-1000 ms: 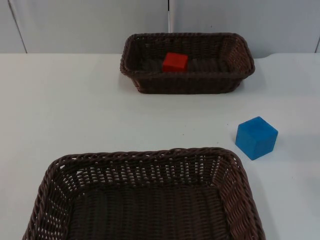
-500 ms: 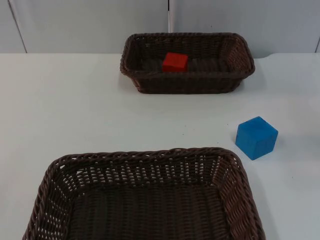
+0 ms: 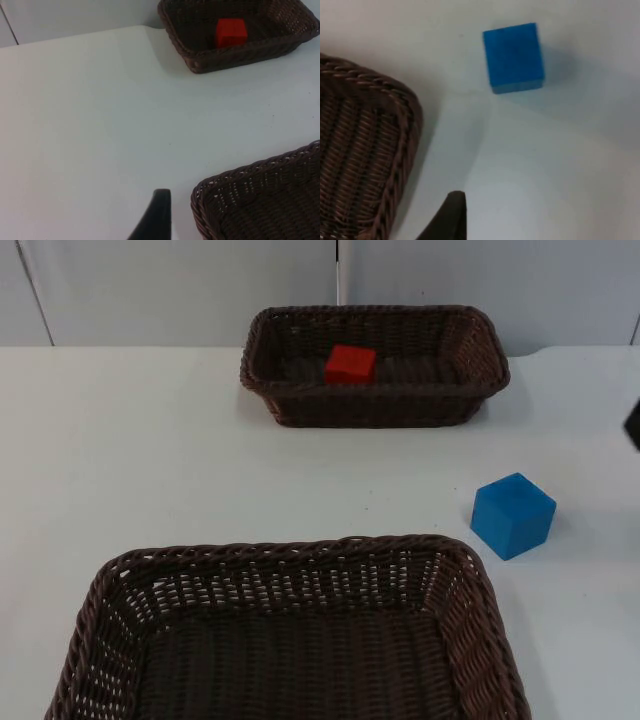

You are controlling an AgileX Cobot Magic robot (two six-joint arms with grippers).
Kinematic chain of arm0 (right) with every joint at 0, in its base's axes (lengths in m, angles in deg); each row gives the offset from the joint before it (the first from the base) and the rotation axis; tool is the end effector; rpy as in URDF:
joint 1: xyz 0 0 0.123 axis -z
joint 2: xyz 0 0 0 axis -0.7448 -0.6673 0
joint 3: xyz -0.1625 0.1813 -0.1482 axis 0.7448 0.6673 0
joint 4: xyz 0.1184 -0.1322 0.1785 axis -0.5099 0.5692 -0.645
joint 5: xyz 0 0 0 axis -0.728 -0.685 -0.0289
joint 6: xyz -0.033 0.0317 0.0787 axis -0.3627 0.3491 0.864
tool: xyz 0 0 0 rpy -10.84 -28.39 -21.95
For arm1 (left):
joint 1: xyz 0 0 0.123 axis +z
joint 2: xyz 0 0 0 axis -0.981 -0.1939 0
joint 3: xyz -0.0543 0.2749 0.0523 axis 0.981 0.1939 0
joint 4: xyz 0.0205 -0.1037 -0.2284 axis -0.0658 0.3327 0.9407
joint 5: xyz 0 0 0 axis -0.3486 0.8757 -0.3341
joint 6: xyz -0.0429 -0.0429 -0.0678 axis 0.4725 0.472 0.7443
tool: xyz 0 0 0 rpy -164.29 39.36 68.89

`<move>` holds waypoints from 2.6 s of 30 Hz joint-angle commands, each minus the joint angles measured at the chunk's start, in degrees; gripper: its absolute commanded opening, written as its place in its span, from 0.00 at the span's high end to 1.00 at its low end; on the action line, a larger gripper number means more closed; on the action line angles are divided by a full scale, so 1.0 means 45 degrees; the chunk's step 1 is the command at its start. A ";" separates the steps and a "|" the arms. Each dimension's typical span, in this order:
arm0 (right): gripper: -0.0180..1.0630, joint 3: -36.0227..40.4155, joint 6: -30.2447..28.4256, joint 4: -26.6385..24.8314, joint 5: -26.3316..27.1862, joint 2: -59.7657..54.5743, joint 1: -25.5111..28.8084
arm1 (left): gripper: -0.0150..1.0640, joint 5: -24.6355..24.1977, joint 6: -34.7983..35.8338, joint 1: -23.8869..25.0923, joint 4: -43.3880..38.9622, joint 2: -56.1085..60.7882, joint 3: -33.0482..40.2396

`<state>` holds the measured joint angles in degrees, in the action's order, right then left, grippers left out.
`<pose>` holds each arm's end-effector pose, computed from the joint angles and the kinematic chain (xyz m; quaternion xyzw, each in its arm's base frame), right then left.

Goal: Pick up one cube with the left hand and place it into the upper basket. Pick up one cube with the right hand and place it into the lower basket.

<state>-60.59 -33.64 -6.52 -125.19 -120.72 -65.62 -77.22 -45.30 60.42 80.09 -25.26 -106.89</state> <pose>0.2628 0.0929 0.2611 -0.2014 0.9536 0.0757 0.2107 0.0833 -0.0277 0.3136 0.1170 0.8645 -0.0907 0.4804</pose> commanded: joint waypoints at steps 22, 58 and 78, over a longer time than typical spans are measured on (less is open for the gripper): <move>0.01 -0.0109 0.2310 0.3290 0.2857 -0.2482 -0.1611 | 0.20 0.0057 0.0083 -0.0034 -0.0069 0.0124 0.0048; 0.01 -0.0109 0.2560 0.3522 0.9364 -0.7500 -0.1611 | 0.20 0.0057 0.0083 -0.0034 -0.0069 0.0124 0.0048; 0.66 -0.0109 0.2560 0.3577 0.9507 -0.7500 -0.1611 | 0.20 0.0057 0.0083 -0.0034 -0.0069 0.0124 0.0048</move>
<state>-60.82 -22.07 9.26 -82.95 -154.45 -72.93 -77.22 -45.20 60.42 80.09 -25.26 -106.89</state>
